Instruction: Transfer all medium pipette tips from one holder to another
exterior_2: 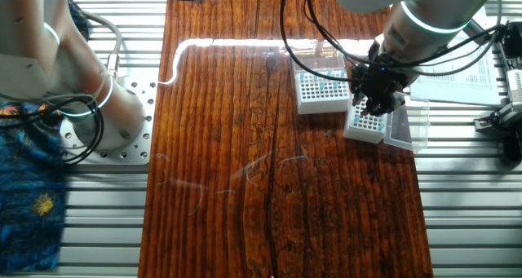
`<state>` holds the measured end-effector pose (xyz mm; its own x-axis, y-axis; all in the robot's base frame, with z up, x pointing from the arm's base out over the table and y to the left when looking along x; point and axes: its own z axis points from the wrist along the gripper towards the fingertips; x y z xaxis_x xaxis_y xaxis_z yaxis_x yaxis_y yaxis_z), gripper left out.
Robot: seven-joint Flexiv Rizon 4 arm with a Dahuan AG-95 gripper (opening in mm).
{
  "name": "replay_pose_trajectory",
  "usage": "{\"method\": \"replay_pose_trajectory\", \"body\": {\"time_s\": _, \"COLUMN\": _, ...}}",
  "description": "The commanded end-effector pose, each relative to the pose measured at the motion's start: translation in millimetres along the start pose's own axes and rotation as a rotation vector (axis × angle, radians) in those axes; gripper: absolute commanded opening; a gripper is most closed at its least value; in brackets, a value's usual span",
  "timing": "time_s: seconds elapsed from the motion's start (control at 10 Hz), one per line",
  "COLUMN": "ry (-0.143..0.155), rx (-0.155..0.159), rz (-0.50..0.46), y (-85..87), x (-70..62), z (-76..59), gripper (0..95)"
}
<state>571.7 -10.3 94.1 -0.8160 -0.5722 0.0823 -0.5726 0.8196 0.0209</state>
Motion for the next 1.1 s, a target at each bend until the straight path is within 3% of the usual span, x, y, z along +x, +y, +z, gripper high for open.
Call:
{"method": "replay_pose_trajectory", "body": {"time_s": 0.1, "ry": 0.002, "rx": 0.006, "rz": -0.004, "y": -3.2, "x": 1.2, "z": 1.1, "gripper": 19.0}}
{"method": "replay_pose_trajectory", "body": {"time_s": 1.1, "ry": 0.006, "rx": 0.011, "rz": -0.021, "y": -7.4, "x": 7.1, "z": 13.0, "gripper": 19.0}}
